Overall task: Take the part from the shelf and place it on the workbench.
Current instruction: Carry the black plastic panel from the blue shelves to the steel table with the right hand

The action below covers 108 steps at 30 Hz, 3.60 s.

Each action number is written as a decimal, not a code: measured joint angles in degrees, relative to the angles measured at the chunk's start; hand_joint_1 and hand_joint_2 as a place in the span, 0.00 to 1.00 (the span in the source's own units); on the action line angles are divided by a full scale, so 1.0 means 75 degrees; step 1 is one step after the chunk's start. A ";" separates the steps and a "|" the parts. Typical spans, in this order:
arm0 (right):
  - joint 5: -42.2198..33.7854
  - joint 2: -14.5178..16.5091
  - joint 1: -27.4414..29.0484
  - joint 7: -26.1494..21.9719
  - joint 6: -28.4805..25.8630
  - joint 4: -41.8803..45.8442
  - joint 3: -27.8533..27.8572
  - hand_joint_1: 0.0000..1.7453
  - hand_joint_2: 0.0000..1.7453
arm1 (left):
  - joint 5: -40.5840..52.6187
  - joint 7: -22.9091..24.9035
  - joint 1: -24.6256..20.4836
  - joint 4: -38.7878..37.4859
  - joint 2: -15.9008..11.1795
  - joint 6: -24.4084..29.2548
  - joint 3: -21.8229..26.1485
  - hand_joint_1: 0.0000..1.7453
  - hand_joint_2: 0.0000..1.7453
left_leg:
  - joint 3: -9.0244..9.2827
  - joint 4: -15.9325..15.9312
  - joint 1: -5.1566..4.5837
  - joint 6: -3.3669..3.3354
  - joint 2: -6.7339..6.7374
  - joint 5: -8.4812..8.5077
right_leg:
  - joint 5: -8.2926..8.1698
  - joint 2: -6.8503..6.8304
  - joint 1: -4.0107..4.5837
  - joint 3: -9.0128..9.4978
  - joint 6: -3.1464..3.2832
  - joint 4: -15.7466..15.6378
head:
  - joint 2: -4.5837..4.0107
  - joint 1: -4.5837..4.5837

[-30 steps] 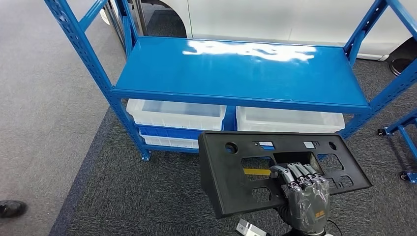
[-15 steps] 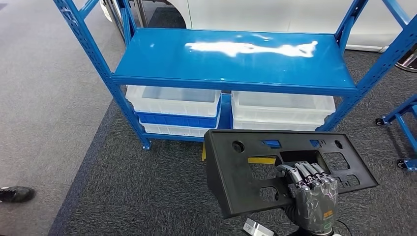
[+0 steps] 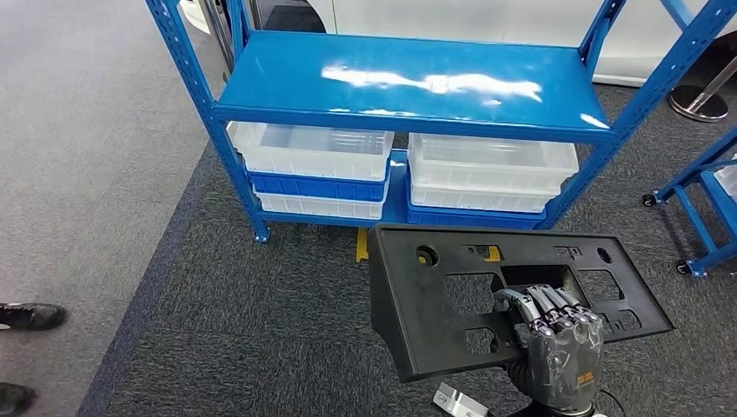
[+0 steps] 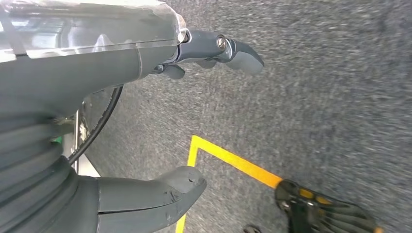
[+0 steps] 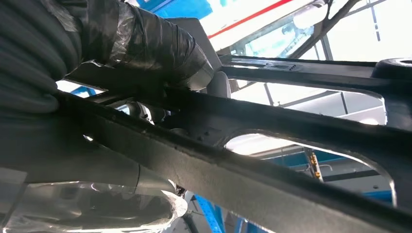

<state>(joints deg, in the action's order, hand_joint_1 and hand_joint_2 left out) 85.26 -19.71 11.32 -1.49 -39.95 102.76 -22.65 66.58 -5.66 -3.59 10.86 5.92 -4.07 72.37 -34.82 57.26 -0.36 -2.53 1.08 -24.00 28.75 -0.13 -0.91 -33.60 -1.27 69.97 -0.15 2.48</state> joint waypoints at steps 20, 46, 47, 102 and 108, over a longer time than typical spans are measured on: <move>-0.0446 0.0007 0.0603 -0.0114 -0.0009 0.0279 0.0386 1.00 1.00 | 0.0146 -0.0181 0.0005 0.0000 0.0036 -0.0117 0.0000 0.00 1.00 | 0.1557 -0.0371 0.0021 0.0163 -0.0125 -0.1141 | -0.0770 -0.0121 0.0024 -0.0445 0.0126 -0.1457 | 0.0000 0.0010; -0.1406 -0.0106 0.0630 -0.0088 -0.0009 -0.0145 0.0047 1.00 1.00 | 0.0217 -0.0481 0.0063 -0.0003 0.0014 -0.0022 0.0133 0.00 1.00 | 0.0150 0.0989 0.0196 0.0527 0.0088 -0.0870 | -0.0039 -0.0618 -0.0103 0.0262 0.0249 -0.1488 | 0.0000 0.0029; -0.1440 -0.0074 0.0611 -0.0116 -0.0009 -0.0149 0.0024 1.00 1.00 | 0.0254 -0.0533 0.0053 -0.0003 0.0012 -0.0004 0.0127 0.00 1.00 | 0.0390 0.0511 0.0183 0.0501 0.0234 -0.0707 | -0.0031 -0.0692 -0.0091 0.0266 0.0206 -0.1472 | 0.0000 0.0026; -0.1766 0.0262 0.0486 -0.0347 -0.0017 0.0175 -0.0298 1.00 1.00 | 0.0520 0.0483 0.0009 -0.0009 0.0084 0.0463 0.0112 0.00 1.00 | -0.0539 0.1577 0.0074 0.0397 -0.0332 -0.1065 | -0.0061 -0.0049 -0.0030 0.0385 0.0315 -0.1632 | 0.0000 0.0056; -0.1783 0.0257 0.0471 -0.0348 -0.0016 0.0181 -0.0299 1.00 1.00 | 0.0619 0.0625 0.0022 -0.0009 0.0065 0.0498 0.0111 0.00 1.00 | 0.0067 0.0562 0.0088 0.0359 0.0193 -0.0458 | 0.0044 -0.0653 0.0000 0.0465 0.0241 -0.1605 | 0.0000 0.0058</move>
<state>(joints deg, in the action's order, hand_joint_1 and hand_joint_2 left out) 71.89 -17.79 14.85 -4.09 -40.07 104.12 -24.90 71.22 -0.97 -3.42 10.80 6.41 -0.33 73.21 -34.33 61.48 0.29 0.16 2.53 -27.44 29.09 -5.02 -0.91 -30.12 0.54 57.94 -0.15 2.91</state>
